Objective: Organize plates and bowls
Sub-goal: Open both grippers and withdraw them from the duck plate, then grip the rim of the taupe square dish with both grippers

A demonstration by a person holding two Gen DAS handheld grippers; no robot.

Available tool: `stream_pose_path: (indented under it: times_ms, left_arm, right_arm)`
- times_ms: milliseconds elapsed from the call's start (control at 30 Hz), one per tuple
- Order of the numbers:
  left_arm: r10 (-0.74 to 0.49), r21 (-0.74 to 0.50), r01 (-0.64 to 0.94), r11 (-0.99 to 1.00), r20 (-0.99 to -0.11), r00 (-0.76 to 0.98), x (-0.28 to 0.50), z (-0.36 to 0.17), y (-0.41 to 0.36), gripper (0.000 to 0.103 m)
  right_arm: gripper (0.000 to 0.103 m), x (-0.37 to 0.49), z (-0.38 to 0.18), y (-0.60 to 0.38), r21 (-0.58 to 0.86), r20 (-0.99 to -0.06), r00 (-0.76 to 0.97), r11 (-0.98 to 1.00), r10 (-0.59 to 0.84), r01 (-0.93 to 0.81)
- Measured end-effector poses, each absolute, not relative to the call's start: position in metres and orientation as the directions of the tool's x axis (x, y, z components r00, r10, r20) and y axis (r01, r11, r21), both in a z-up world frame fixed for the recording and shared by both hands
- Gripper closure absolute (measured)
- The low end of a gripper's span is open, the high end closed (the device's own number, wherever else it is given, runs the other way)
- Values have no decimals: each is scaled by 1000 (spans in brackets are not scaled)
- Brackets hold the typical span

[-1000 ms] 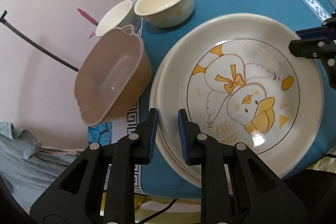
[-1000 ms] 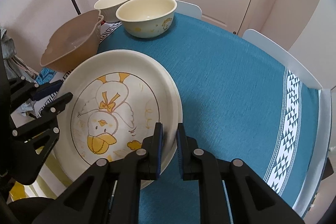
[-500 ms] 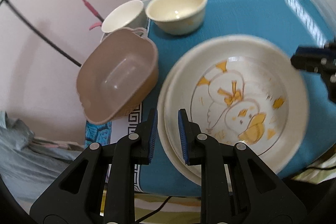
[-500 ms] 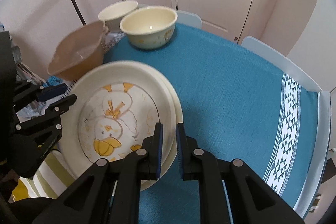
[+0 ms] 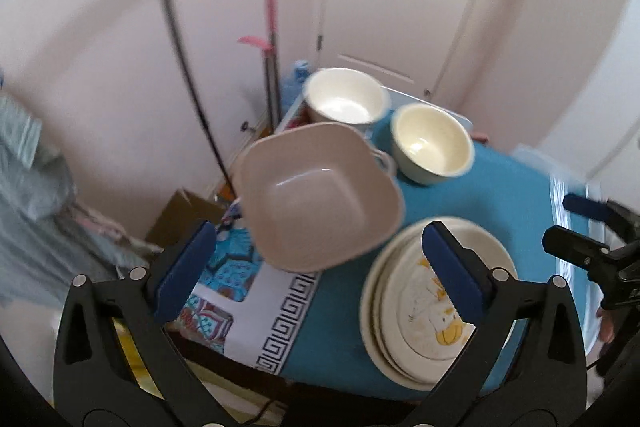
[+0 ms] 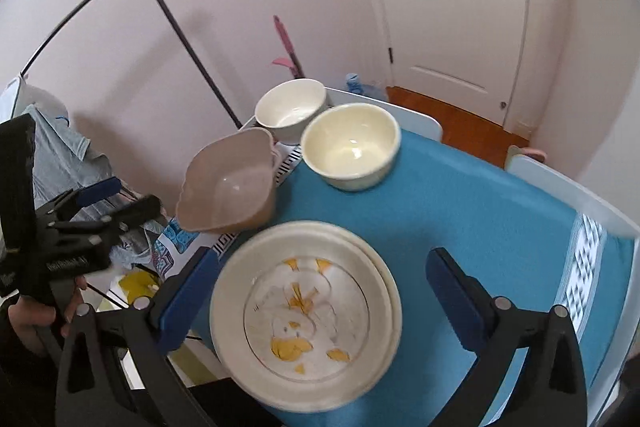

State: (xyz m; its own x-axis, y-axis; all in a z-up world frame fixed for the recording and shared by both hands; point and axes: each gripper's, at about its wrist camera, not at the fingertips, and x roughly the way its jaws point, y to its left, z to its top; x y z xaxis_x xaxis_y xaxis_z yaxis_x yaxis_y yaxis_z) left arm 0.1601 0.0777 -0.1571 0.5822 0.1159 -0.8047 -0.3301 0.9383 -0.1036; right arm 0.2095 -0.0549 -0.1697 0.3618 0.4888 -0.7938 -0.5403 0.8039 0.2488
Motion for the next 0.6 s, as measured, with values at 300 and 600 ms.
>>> stream_pose_path:
  times_ms: [300, 600]
  left_arm:
    - [27, -190, -378, 906, -865, 502, 173, -212, 132, 1]
    - [-48, -211, -360, 909, -909, 414, 208, -265, 146, 29]
  right_arm:
    - [0, 251, -209, 36, 288, -852, 223, 779, 474, -556]
    - [25, 282, -266, 81, 346, -893, 54, 759, 446, -552]
